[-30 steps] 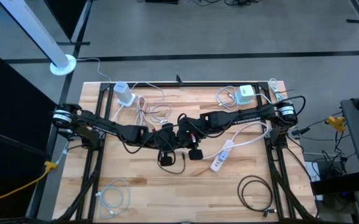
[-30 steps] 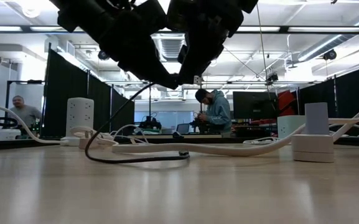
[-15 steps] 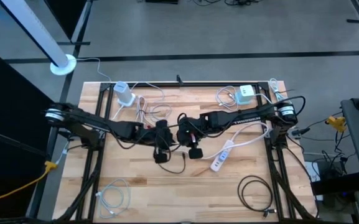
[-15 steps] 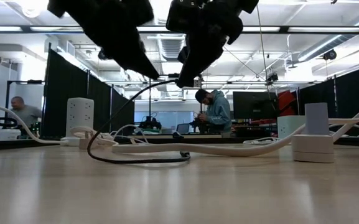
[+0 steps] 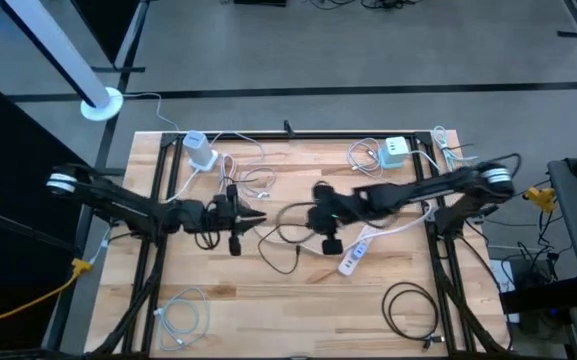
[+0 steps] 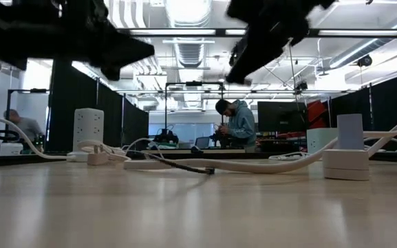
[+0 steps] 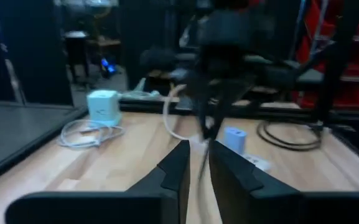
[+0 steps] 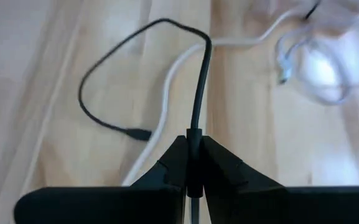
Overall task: Insert USB
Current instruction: Insert the left black charger cable into the purple charger adapter
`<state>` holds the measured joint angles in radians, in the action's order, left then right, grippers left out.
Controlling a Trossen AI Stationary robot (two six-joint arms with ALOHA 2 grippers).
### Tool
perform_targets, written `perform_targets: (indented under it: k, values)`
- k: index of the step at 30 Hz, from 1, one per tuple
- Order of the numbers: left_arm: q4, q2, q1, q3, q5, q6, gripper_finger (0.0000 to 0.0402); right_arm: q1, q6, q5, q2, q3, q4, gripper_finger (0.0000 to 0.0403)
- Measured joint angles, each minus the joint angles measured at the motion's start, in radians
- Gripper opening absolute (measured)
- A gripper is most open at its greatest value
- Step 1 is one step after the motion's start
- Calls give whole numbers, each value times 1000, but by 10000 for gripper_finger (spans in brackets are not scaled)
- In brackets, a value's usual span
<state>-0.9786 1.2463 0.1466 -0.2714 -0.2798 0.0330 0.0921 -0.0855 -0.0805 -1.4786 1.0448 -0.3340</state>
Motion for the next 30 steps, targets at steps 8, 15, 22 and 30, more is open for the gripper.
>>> perform_targets:
  k: [8, 15, 22, 30]
  values:
    - [-4, 305, -16, -205, -27, -178, 26, 78, 86, -77, 295, -284, 272, 17]
    - [-9, 491, -34, -464, 11, -329, 29, 98, 87, -80, 423, -358, 334, 17]
    - [-40, 519, -38, -601, 136, -297, 63, 100, 20, -79, 443, -361, 317, 17]
    - [12, 583, -48, -694, 141, -256, 128, 100, -9, -79, 439, -361, 324, 17]
